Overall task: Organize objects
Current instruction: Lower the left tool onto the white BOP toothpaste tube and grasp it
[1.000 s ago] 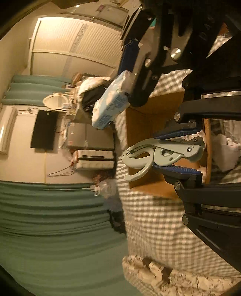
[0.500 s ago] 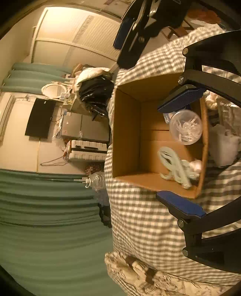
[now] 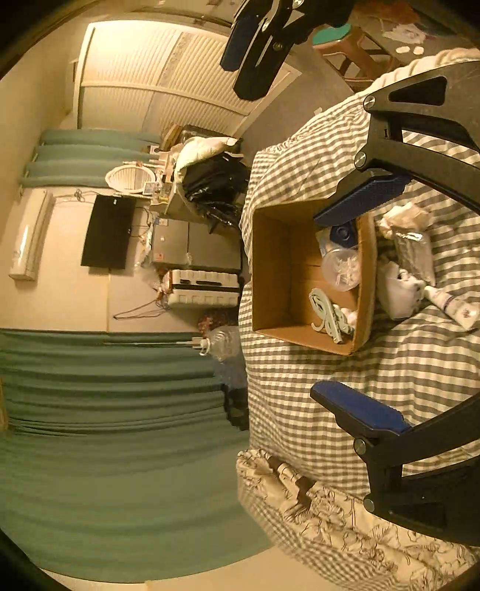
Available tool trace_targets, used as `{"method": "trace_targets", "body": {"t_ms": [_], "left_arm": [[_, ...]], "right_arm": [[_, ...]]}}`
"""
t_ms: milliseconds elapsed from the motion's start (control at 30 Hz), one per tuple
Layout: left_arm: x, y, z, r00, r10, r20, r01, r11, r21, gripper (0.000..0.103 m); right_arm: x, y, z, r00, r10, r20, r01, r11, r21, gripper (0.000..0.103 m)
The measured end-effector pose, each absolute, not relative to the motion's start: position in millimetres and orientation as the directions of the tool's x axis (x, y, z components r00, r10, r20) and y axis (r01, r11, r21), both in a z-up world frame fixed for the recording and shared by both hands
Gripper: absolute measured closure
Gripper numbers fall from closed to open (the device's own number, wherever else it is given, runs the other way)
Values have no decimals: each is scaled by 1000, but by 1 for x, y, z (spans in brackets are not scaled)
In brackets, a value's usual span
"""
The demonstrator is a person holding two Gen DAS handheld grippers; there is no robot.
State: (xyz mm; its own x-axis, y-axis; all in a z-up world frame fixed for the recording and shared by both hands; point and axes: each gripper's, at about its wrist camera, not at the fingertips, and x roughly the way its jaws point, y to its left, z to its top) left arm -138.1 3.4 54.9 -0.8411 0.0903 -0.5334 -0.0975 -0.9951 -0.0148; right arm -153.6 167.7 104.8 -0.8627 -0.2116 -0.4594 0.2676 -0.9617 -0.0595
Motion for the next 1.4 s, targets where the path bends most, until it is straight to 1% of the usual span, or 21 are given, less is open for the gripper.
{"method": "trace_targets", "body": {"t_ms": [133, 233, 367, 500, 600, 667, 733, 767, 800, 900, 967, 1067, 1200, 1267, 1333, 1367, 1400], "left_arm": [[-120, 9, 46, -841, 76, -535, -94, -996, 7, 14], [-115, 13, 26, -822, 73, -565, -94, -996, 8, 14], [-116, 9, -9, -794, 47, -606, -58, -998, -1, 14], [-120, -2, -56, -740, 14, -672, -13, -1000, -7, 14], [-125, -6, -87, -691, -9, -723, -3, -1000, 16, 15], [-126, -5, -101, -665, -21, -746, -3, -1000, 31, 15], [-129, -2, -115, -638, -17, -769, -22, -999, 41, 21], [-130, 0, -119, -629, -16, -778, -32, -998, 47, 28], [-132, 5, -125, -614, -16, -790, -53, -997, 61, 33], [-140, 20, -133, -586, 2, -810, -122, -989, 86, 43], [-146, 28, -134, -579, 26, -815, -168, -982, 87, 43], [-159, 42, -145, -544, 31, -838, -220, -970, 107, 43], [-168, 48, -175, -474, -31, -880, -228, -961, 157, 43], [-173, 45, -185, -440, -35, -897, -217, -965, 144, 43], [-176, 43, -188, -419, -8, -908, -215, -971, 107, 55], [-176, 43, -189, -412, 0, -911, -220, -971, 99, 75], [-176, 44, -190, -404, 7, -915, -226, -970, 92, 75]], "right_arm": [[-130, 167, 99, -863, -204, -463, 266, -961, -73, 21], [-121, 167, 80, -846, -206, -491, 273, -960, -68, 21], [-120, 166, 41, -819, -186, -543, 252, -966, -50, 21], [-134, 169, -11, -773, -158, -614, 216, -976, -20, 21], [-146, 169, -44, -734, -115, -669, 195, -980, -46, 21], [-152, 171, -60, -709, -121, -695, 194, -981, -27, 21], [-155, 172, -71, -690, -135, -711, 202, -979, -10, 21], [-156, 173, -77, -679, -133, -722, 204, -979, -12, 21], [-157, 174, -80, -675, -129, -727, 203, -979, -14, 21], [-159, 178, -89, -658, -137, -740, 202, -979, 2, 21], [-159, 182, -91, -656, -144, -741, 193, -981, 19, 21], [-160, 187, -89, -657, -147, -739, 179, -983, 36, 21], [-161, 189, -90, -653, -146, -743, 166, -985, 48, 21], [-162, 189, -91, -648, -141, -749, 160, -986, 48, 21], [-163, 189, -93, -644, -144, -751, 161, -986, 51, 21], [-163, 188, -93, -642, -145, -753, 163, -985, 51, 21], [-163, 188, -94, -640, -146, -754, 165, -985, 51, 21]]}}
